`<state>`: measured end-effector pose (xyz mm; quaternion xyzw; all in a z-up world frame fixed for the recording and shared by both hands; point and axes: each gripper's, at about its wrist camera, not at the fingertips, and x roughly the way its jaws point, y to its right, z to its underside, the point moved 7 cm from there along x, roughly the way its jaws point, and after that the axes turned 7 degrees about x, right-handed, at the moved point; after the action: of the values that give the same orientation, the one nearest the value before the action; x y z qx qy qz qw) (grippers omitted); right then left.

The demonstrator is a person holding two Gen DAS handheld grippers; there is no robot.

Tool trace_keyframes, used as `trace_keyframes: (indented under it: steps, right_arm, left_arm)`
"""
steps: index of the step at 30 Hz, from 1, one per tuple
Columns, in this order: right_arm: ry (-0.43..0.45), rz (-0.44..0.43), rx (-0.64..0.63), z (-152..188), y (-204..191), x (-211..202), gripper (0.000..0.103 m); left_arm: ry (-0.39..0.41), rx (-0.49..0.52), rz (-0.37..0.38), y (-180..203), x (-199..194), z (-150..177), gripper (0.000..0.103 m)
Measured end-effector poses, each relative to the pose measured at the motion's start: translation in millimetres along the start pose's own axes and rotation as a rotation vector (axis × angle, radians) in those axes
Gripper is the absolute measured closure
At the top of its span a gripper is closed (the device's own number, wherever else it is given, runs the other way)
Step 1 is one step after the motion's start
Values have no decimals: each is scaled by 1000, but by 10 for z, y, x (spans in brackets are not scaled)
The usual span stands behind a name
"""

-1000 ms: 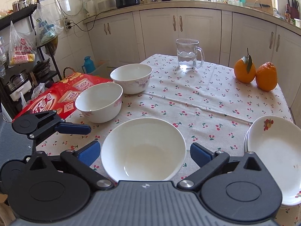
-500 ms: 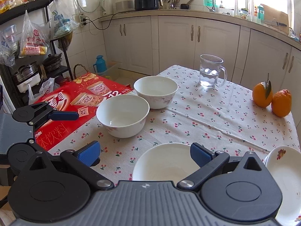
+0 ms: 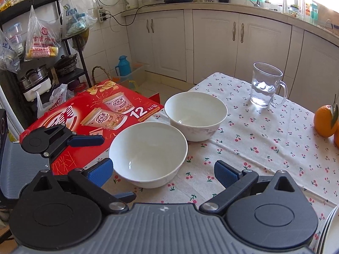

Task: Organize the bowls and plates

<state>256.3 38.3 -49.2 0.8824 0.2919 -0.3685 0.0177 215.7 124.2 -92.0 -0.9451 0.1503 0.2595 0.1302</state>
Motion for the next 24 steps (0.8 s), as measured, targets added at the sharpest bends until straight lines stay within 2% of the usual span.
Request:
trace_keyframes:
  steps: [8, 13, 17, 24]
  right_arm:
    - [-61, -27, -5, -117, -14, 386, 5]
    - [-93, -47, -3, -146, 2, 535, 14]
    - [-110, -62, 1, -166, 24, 618, 20]
    - [-128, -74, 15, -168, 63, 701, 34]
  left_arm:
    - [-14, -11, 28, 9, 148, -6, 6]
    - [-11, 0, 39, 23, 165, -12, 7]
    - [-14, 1, 41, 23, 179, -23, 12]
    - [-12, 5, 46, 14, 192, -34, 12]
